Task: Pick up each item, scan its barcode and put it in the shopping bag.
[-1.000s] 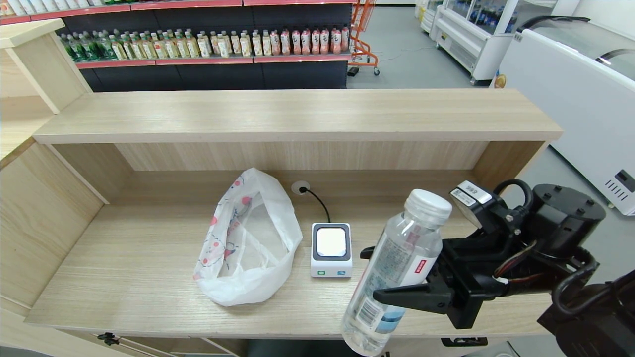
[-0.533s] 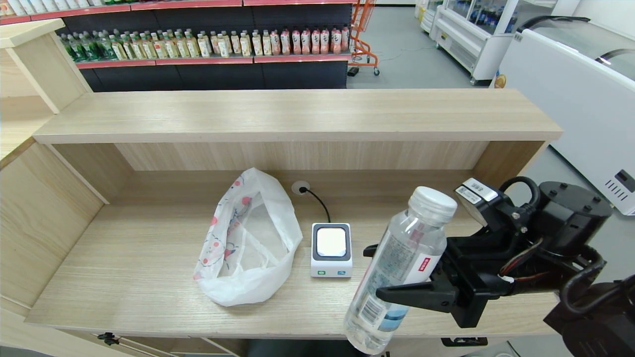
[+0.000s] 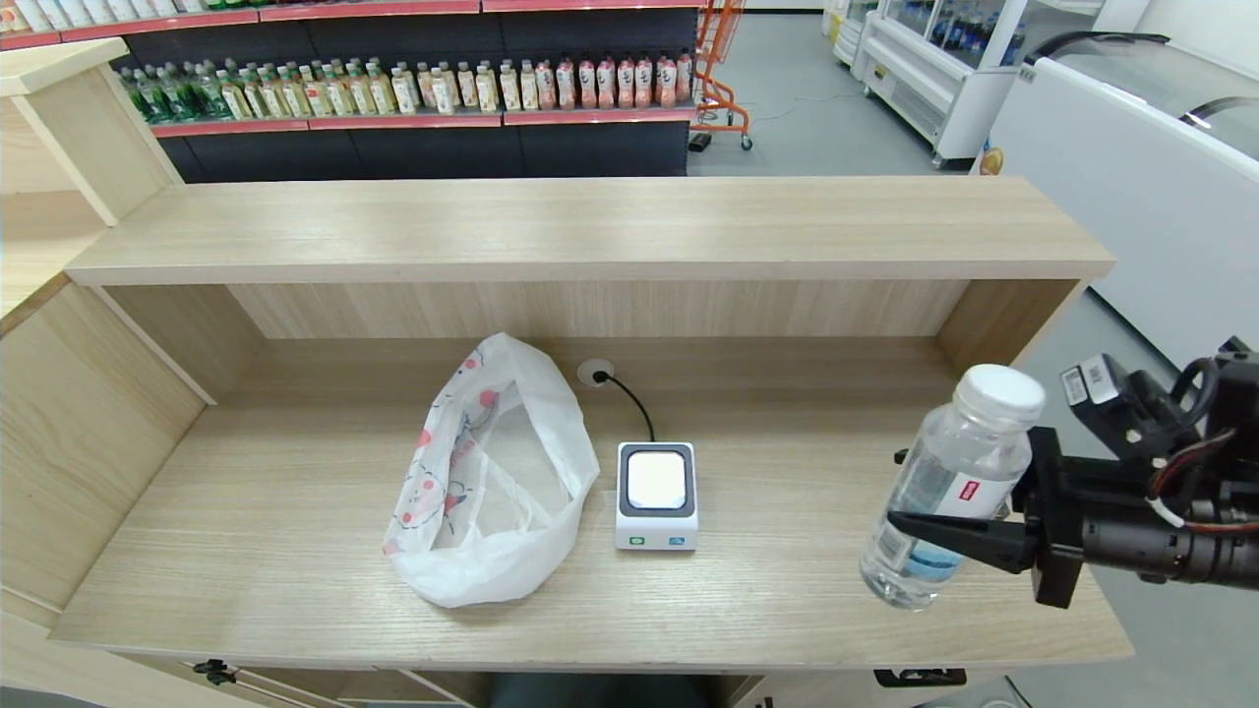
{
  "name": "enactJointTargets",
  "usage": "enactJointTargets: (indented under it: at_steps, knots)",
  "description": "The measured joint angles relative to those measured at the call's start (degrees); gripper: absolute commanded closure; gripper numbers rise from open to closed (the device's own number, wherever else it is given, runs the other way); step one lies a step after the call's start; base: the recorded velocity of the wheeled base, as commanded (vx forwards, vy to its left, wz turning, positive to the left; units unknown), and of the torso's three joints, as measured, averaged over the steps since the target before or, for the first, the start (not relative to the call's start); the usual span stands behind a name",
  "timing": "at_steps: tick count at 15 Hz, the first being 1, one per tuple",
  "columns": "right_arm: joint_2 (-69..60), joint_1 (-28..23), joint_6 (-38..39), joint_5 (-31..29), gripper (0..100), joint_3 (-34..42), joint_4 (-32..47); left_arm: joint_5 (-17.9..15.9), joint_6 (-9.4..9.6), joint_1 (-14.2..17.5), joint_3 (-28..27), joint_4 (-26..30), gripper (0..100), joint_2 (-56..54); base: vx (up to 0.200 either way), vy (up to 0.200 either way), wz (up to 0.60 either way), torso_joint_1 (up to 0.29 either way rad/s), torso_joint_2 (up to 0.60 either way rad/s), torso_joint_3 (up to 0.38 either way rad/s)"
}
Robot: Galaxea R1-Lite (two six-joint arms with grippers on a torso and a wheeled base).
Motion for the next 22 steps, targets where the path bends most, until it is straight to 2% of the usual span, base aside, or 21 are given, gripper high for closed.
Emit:
enactJointTargets:
  at_steps: [3, 7, 9, 12, 14, 16, 18, 20, 22]
  knots:
    - [-1.7, -2.0, -10.0, -1.3, 100, -2.0, -1.0, 0.0, 0.00, 0.0, 0.0, 0.0, 0, 0.0, 0.000, 0.000, 0.00, 0.000, 0.00, 0.000]
    - [1.5, 1.4, -28.5, -9.6, 100, -5.5, -1.0, 0.0, 0.00, 0.0, 0.0, 0.0, 0, 0.0, 0.000, 0.000, 0.00, 0.000, 0.00, 0.000]
    - [3.4, 3.9, -33.5, -14.2, 100, -7.7, -0.8, 0.0, 0.00, 0.0, 0.0, 0.0, 0, 0.0, 0.000, 0.000, 0.00, 0.000, 0.00, 0.000]
    - [4.8, 5.6, -37.3, -15.0, 100, -13.2, 0.9, 0.0, 0.02, 0.0, 0.0, 0.0, 0, 0.0, 0.000, 0.000, 0.00, 0.000, 0.00, 0.000]
    - [3.9, 6.6, -39.2, -15.2, 100, -18.6, 11.0, 0.0, 0.00, 0.0, 0.0, 0.0, 0, 0.0, 0.000, 0.000, 0.00, 0.000, 0.00, 0.000]
    - [1.7, 7.0, -44.1, -16.2, 100, -25.0, 25.4, 0.0, 0.00, 0.0, 0.0, 0.0, 0, 0.0, 0.000, 0.000, 0.00, 0.000, 0.00, 0.000]
    - [-0.2, 7.2, -50.2, -18.0, 100, -30.5, 36.4, 0.0, 0.00, 0.0, 0.0, 0.0, 0, 0.0, 0.000, 0.000, 0.00, 0.000, 0.00, 0.000]
    - [-1.1, 7.4, -55.6, -20.2, 100, -34.1, 41.0, 0.0, 0.02, 0.0, 0.0, 0.0, 0, 0.0, 0.000, 0.000, 0.00, 0.000, 0.00, 0.000]
    - [-1.1, 7.5, -57.0, -20.7, 100, -34.7, 41.6, 0.0, 0.05, 0.0, 0.0, 0.0, 0, 0.0, 0.000, 0.000, 0.00, 0.000, 0.00, 0.000]
